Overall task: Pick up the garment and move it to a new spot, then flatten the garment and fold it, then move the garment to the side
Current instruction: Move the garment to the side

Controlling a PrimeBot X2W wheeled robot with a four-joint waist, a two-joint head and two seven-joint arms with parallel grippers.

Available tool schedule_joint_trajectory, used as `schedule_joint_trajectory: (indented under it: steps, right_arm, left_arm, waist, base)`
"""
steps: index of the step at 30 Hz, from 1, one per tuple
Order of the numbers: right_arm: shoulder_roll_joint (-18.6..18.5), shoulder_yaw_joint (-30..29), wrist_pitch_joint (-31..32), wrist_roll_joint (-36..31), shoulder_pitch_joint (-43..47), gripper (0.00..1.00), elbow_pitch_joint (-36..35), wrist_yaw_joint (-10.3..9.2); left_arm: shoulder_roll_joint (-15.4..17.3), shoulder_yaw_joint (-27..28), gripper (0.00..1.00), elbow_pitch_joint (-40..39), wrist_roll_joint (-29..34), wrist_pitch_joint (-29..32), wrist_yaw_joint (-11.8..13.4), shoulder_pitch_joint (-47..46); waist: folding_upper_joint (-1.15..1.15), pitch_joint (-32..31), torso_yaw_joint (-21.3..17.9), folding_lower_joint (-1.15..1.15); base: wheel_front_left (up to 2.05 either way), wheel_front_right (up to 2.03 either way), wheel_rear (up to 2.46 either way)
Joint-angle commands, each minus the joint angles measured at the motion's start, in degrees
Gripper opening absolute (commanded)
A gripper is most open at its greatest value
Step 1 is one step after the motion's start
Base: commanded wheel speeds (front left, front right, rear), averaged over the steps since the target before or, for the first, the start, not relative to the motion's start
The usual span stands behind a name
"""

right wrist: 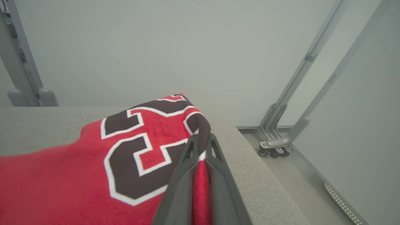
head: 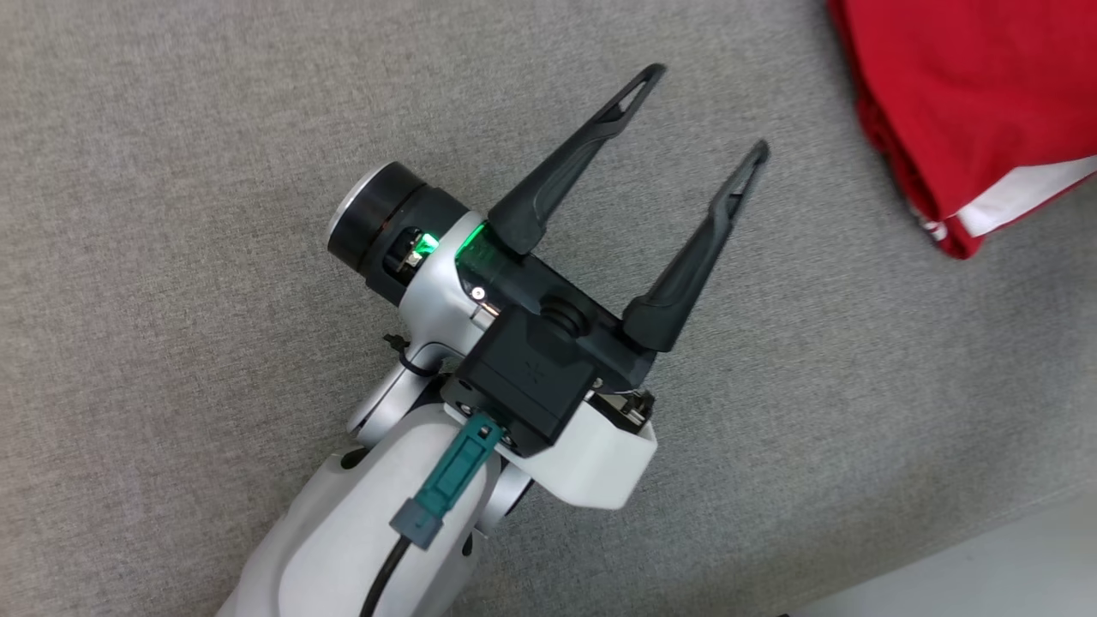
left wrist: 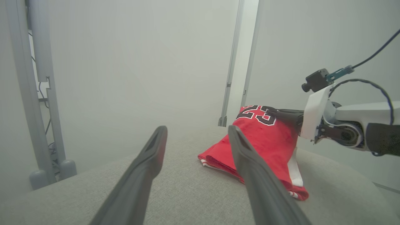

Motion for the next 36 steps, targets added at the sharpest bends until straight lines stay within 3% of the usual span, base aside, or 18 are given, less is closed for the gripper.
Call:
schedule_joint_trajectory:
  steps: [1, 12, 24, 25, 28, 30, 31, 36]
  right_arm:
    - [-1.0, -1.48, -0.35, -1.02, -1.12, 0.0, 0.07, -0.02]
    - [-3.47, -11.31, -0.34, -9.49, -1.68, 0.0, -3.91, -0.03]
    - [-4.83, -11.86, -0.35, -14.51, -3.28, 0.0, 0.37, -0.02]
    - [-5.05, -12.34, -0.35, -16.22, -3.04, 0.11, 2.98, -0.02]
    - [-5.95, -14.18, -0.35, -20.29, -3.87, 0.14, 6.19, -0.02]
    - [-6.29, -15.97, -0.35, -23.29, -4.46, 0.43, 7.55, -0.02]
    - [-6.35, -17.21, -0.35, -24.92, -4.69, 1.0, 7.53, -0.02]
    - [-3.52, -22.23, -0.34, -33.36, -3.66, 1.0, 2.35, -0.02]
  left_arm:
    - [0.09, -0.42, 1.0, -1.29, -0.33, 0.59, 0.41, -1.17]
    - [0.14, -2.41, 1.0, -5.25, -0.48, 3.37, 1.9, -2.56]
    - [0.66, -3.01, 1.0, -5.09, -1.39, 3.48, 1.65, -2.92]
    - [0.7, -3.44, 1.0, -4.85, -1.28, 3.39, 1.39, -3.06]
    - [0.83, -3.71, 1.0, -4.76, -1.2, 3.48, 1.31, -3.29]
    - [0.78, -3.88, 1.0, -4.87, -1.32, 3.43, 1.51, -3.13]
    - [0.77, -3.88, 1.0, -4.97, -1.43, 3.36, 1.67, -3.06]
    - [0.74, -3.72, 1.0, -4.35, -2.43, 2.28, 2.46, -1.54]
  waist:
    - [0.0, 1.93, 0.66, 0.0]
    - [0.0, 4.14, 0.51, 0.0]
    - [0.0, 4.53, 1.94, 0.0]
    - [0.0, 4.32, 2.97, 0.0]
    - [0.0, 4.19, 4.32, 0.0]
    - [0.0, 3.84, 5.08, 0.0]
    - [0.0, 3.61, 5.36, 0.0]
    - [0.0, 0.98, 6.38, 0.0]
  base:
    - [0.0, 0.0, 0.0]
    - [0.0, 0.0, 0.0]
    - [0.0, 0.0, 0.0]
    - [0.0, 0.0, 0.0]
    - [0.0, 0.0, 0.0]
    - [0.0, 0.0, 0.0]
    - [0.0, 0.0, 0.0]
    - [0.0, 0.0, 0.0]
